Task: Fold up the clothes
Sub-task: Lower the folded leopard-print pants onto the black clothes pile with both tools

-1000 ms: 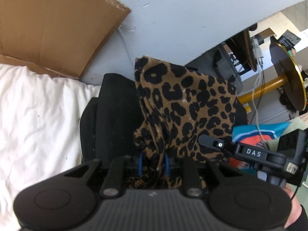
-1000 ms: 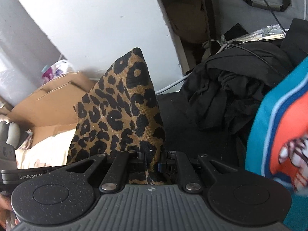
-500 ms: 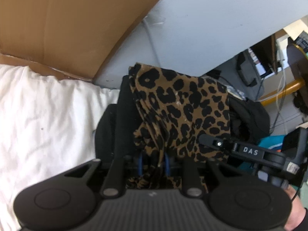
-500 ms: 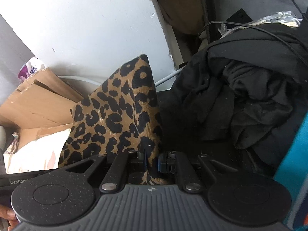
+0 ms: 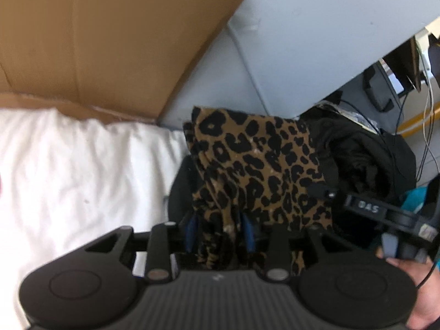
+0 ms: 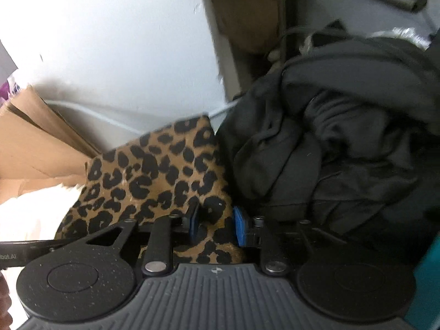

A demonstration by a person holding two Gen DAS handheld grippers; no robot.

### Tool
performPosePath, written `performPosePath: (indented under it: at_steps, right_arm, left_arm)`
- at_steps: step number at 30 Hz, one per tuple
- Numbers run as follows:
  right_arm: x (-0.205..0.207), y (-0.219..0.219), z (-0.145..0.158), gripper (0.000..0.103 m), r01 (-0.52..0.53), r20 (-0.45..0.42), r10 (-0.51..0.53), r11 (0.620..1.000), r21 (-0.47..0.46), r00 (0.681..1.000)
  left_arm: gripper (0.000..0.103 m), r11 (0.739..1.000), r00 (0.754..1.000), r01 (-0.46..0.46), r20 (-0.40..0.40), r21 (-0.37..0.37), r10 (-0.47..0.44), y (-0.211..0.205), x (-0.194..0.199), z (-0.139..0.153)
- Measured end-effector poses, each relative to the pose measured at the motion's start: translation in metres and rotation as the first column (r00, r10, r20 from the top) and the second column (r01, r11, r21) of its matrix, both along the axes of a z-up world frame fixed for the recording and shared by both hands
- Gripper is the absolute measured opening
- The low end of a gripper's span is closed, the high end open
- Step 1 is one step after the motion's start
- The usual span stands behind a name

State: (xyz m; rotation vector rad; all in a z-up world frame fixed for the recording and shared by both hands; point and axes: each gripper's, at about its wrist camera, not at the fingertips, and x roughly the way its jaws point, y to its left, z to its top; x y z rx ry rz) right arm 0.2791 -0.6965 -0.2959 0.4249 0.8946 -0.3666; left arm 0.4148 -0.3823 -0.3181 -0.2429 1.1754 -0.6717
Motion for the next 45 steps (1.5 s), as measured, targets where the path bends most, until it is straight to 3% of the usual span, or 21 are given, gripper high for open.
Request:
performPosePath:
  at_steps: [4, 8, 12, 16, 22, 30, 39, 45]
  right_arm:
    - [-0.015, 0.005, 0.015, 0.03, -0.02, 0.032, 0.021, 0.999, -0.049, 0.999]
    - [-0.027, 0.009, 0.023, 0.03, -0.044, 0.095, 0.048, 0.998, -0.045, 0.994]
    - [-0.022, 0.019, 0.015, 0.03, -0.087, 0.078, 0.092, 0.994, -0.066, 0.993]
    - [-0.014, 0.028, 0.005, 0.03, -0.086, 0.082, 0.09, 0.995, -0.046, 0.993]
    - [0.0, 0.028, -0.016, 0.031, -0.06, 0.076, 0.059, 0.998, 0.005, 0.995]
    - [-0.007, 0.017, -0.023, 0.031, -0.018, 0.056, 0.018, 1.0, -0.011, 0.998]
    - [-0.038, 0.035, -0.008, 0.033, -0.066, 0.123, 0.066, 0.998, -0.01, 0.99]
    - [-0.052, 0.056, -0.017, 0.035, -0.113, 0.135, 0.115, 0.993, -0.022, 0.984]
  left_arm:
    - [0.033, 1.0, 0.997, 0.007, 0.073, 0.021, -0.009, 0.008, 0.0, 0.023]
    - [0.032, 0.999, 0.992, 0.042, 0.12, -0.013, -0.04, 0.007, -0.002, 0.041]
    - [0.031, 0.995, 0.984, 0.099, 0.149, -0.025, -0.094, -0.008, -0.009, 0.048]
    - [0.031, 0.993, 0.984, 0.114, 0.14, -0.001, -0.113, -0.025, -0.011, 0.031]
    - [0.018, 0.987, 0.984, 0.114, 0.122, 0.112, -0.127, -0.03, -0.015, -0.002]
    - [0.012, 0.978, 0.981, 0.122, 0.131, 0.17, -0.145, -0.016, -0.016, -0.001]
    - [0.018, 0.984, 0.955, 0.142, 0.247, 0.108, -0.165, -0.018, -0.044, 0.025]
    - [0.018, 0.981, 0.947, 0.181, 0.256, 0.075, -0.194, -0.033, -0.067, 0.02]
